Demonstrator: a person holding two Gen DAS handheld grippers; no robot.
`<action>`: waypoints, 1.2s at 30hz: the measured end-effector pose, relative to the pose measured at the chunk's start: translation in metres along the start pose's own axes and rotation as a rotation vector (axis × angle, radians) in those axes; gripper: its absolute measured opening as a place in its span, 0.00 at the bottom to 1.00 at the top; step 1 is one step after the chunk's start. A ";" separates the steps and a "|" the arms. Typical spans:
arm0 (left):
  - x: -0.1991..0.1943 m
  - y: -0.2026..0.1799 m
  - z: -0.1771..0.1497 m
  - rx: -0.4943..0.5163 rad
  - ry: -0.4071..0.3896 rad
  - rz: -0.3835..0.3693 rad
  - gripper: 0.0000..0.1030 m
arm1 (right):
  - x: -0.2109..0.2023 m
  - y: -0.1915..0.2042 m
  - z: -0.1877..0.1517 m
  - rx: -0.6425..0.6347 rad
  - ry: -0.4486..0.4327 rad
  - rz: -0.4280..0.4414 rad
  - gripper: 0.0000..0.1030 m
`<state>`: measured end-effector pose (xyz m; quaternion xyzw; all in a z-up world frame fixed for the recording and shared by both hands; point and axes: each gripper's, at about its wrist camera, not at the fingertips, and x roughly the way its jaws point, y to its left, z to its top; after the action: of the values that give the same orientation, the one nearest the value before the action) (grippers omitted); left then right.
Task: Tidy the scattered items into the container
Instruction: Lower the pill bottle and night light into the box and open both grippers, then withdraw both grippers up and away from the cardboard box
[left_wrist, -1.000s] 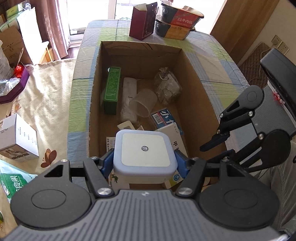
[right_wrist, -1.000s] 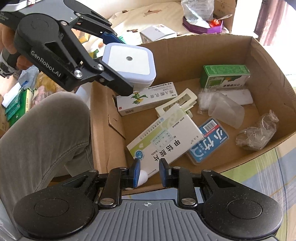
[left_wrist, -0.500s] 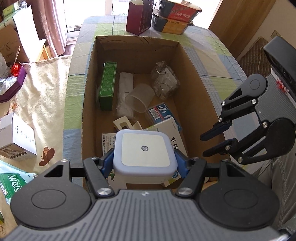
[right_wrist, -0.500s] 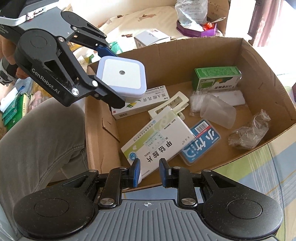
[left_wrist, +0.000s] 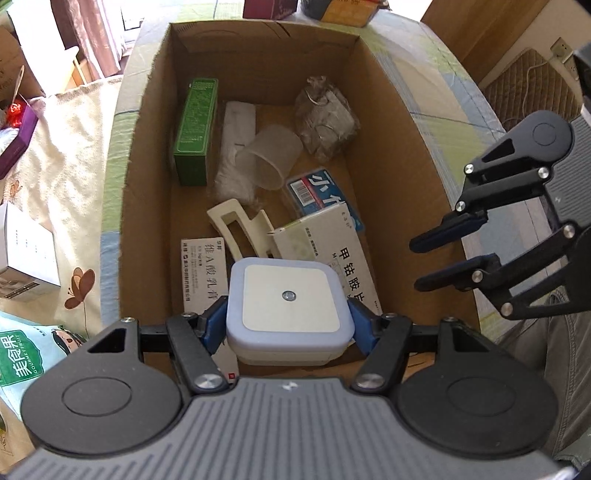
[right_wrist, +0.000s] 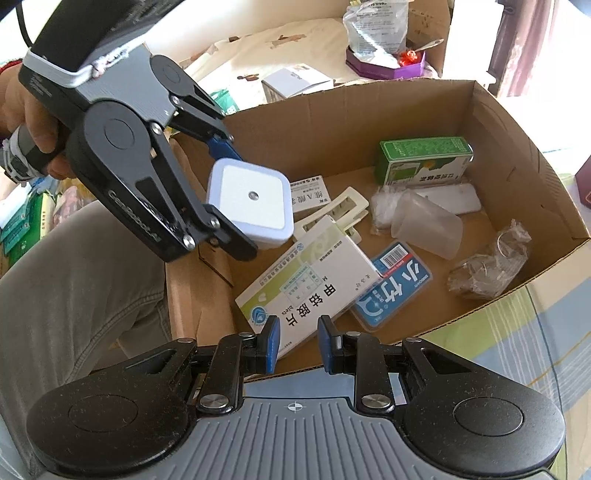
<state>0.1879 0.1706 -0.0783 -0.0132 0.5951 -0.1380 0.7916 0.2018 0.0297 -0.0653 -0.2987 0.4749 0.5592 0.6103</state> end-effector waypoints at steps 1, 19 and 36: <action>0.002 -0.001 0.001 0.003 0.008 -0.001 0.61 | 0.000 0.000 0.000 0.001 -0.002 -0.001 0.29; 0.003 -0.004 -0.006 -0.037 0.050 -0.004 0.79 | -0.018 0.009 -0.001 -0.002 -0.102 -0.032 0.88; -0.033 -0.023 -0.018 -0.088 -0.039 0.091 0.87 | -0.043 0.038 -0.017 0.152 -0.090 -0.248 0.88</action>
<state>0.1579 0.1586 -0.0482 -0.0235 0.5851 -0.0752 0.8072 0.1645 0.0044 -0.0261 -0.2828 0.4473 0.4547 0.7163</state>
